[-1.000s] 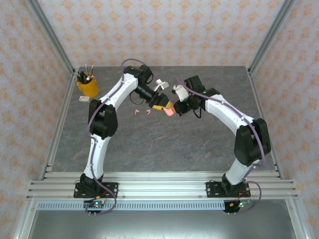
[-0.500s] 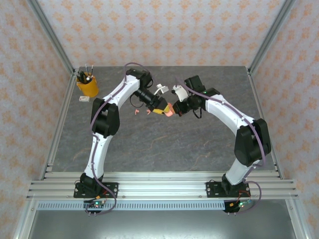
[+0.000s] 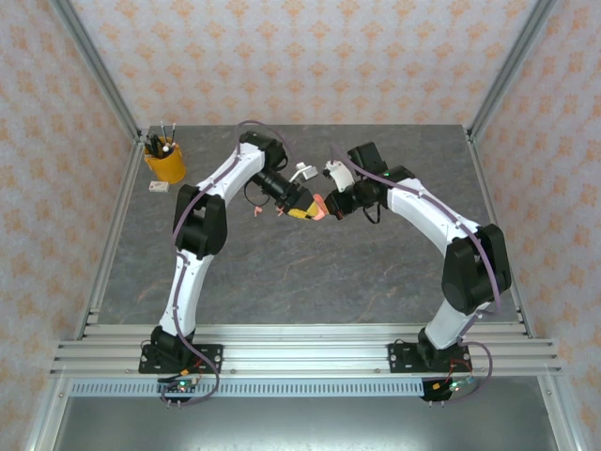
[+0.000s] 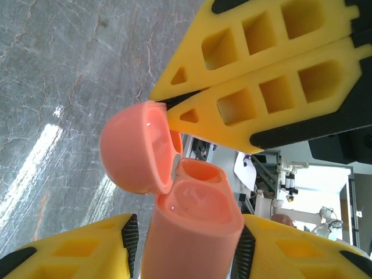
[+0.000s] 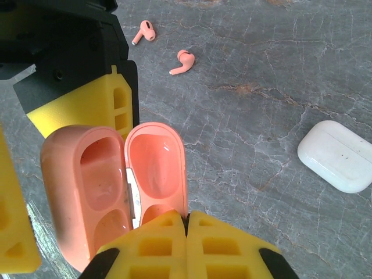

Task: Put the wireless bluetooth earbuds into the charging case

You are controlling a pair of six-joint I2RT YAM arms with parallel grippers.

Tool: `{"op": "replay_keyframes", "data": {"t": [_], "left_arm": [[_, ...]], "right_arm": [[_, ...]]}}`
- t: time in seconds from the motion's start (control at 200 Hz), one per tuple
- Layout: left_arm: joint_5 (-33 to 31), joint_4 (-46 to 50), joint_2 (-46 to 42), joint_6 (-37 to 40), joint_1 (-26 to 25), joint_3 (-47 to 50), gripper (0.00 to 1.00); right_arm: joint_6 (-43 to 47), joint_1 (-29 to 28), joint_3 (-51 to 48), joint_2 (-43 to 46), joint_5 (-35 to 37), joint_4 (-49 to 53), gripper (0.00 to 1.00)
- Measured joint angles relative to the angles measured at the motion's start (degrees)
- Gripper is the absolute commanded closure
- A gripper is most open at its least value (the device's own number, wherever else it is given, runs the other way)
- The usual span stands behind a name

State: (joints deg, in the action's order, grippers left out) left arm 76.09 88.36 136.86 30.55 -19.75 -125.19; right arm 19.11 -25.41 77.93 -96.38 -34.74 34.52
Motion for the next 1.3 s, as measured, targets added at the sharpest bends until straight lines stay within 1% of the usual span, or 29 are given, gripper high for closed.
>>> {"op": "replay_keyframes", "data": {"t": [0.27, 0.34, 0.515, 0.781, 1.301], "left_arm": [[0.4, 0.9, 0.5, 1.0, 0.0, -0.5, 0.54], [0.6, 0.9, 0.5, 1.1, 0.0, -0.7, 0.57], [1.4, 1.1, 0.5, 1.3, 0.0, -0.8, 0.57], [1.5, 3.4, 0.5, 4.1, 0.2, -0.8, 0.56], [1.7, 4.0, 1.8, 5.5, 0.7, -0.8, 0.6]], "right_arm": [[0.0, -1.2, 0.0, 0.0, 0.0, 0.0, 1.0], [0.0, -1.3, 0.0, 0.0, 0.0, 0.0, 1.0], [0.0, -1.3, 0.0, 0.0, 0.1, 0.2, 1.0], [0.0, -1.3, 0.0, 0.0, 0.5, 0.6, 1.0], [0.0, -1.3, 0.1, 0.0, 0.9, 0.6, 1.0]]}}
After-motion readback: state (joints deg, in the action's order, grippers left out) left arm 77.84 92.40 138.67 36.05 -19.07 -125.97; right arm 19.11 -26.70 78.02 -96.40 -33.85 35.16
